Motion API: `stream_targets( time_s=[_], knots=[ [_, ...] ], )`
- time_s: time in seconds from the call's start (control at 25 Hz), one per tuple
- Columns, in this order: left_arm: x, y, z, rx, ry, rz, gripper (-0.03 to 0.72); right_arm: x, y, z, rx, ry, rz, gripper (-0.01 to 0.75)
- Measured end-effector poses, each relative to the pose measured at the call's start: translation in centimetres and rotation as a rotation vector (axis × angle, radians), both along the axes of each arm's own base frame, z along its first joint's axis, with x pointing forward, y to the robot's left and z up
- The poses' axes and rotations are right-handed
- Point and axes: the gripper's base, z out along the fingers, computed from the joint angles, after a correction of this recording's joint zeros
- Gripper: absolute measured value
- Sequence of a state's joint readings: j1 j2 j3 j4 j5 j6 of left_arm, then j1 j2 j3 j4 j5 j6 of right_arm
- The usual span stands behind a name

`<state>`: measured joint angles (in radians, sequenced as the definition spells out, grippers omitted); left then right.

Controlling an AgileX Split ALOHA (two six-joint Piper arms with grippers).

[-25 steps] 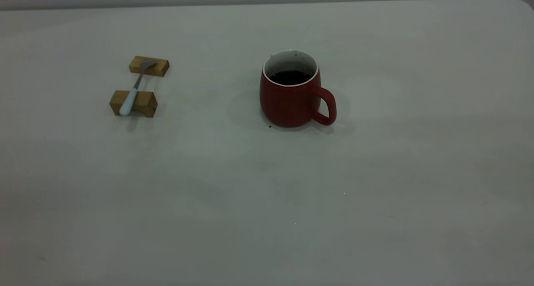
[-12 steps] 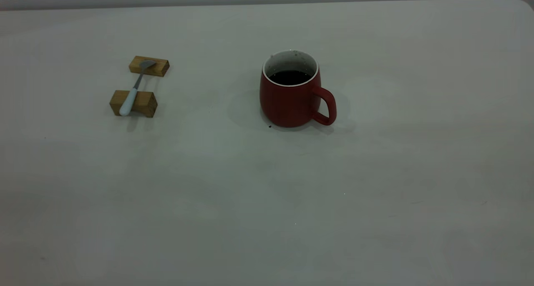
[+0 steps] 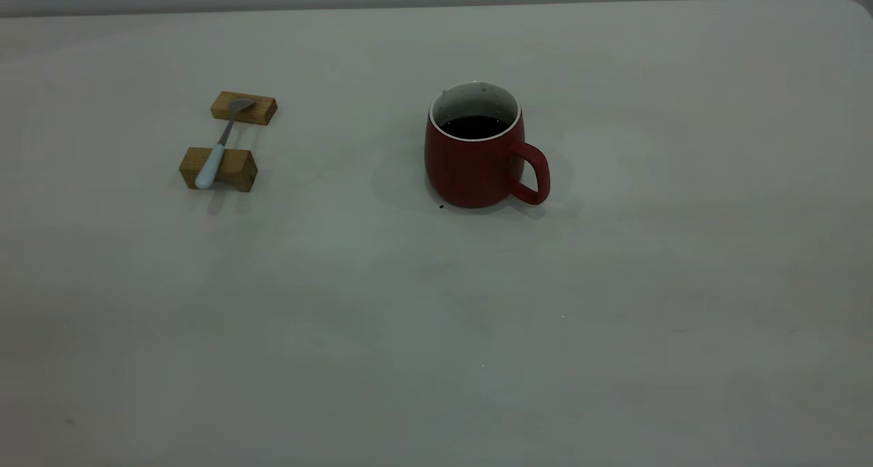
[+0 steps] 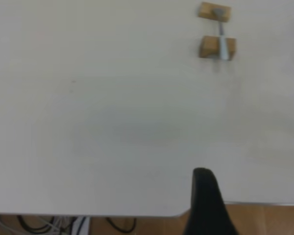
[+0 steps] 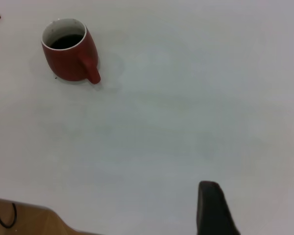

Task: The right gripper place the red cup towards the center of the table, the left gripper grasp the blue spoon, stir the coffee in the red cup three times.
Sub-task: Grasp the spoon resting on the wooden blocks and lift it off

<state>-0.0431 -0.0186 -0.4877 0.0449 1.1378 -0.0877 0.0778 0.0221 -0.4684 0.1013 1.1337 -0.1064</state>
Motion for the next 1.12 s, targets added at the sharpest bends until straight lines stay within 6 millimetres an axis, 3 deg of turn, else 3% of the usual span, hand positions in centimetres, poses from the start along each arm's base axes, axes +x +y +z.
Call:
stream_targets(
  time_s=[0.12,0.24,0.4,0.56,0.8,1.12],
  knots=[
    [0.5,0.0,0.8,0.002,-0.018,-0.005,0.550,0.0,0.0,0.0,0.000,0.000,0.000,0.445],
    [2.6,-0.2,3.0,-0.005,-0.032,-0.015,0.550,0.0,0.0,0.0,0.000,0.000,0.000,0.442],
    [7.9,-0.7,5.2,-0.016,0.044,-0.043,0.550,0.0,0.0,0.0,0.000,0.000,0.000,0.442],
    [14.6,-1.2,5.2,-0.034,0.139,-0.054,0.570,0.0,0.0,0.0,0.000,0.000,0.000,0.442],
    [23.8,-1.9,1.1,-0.024,0.277,-0.089,0.645,0.0,0.0,0.0,0.000,0.000,0.000,0.442],
    [33.3,-4.3,-8.2,-0.008,0.515,-0.139,0.652,0.0,0.0,0.0,0.000,0.000,0.000,0.442]
  ],
)
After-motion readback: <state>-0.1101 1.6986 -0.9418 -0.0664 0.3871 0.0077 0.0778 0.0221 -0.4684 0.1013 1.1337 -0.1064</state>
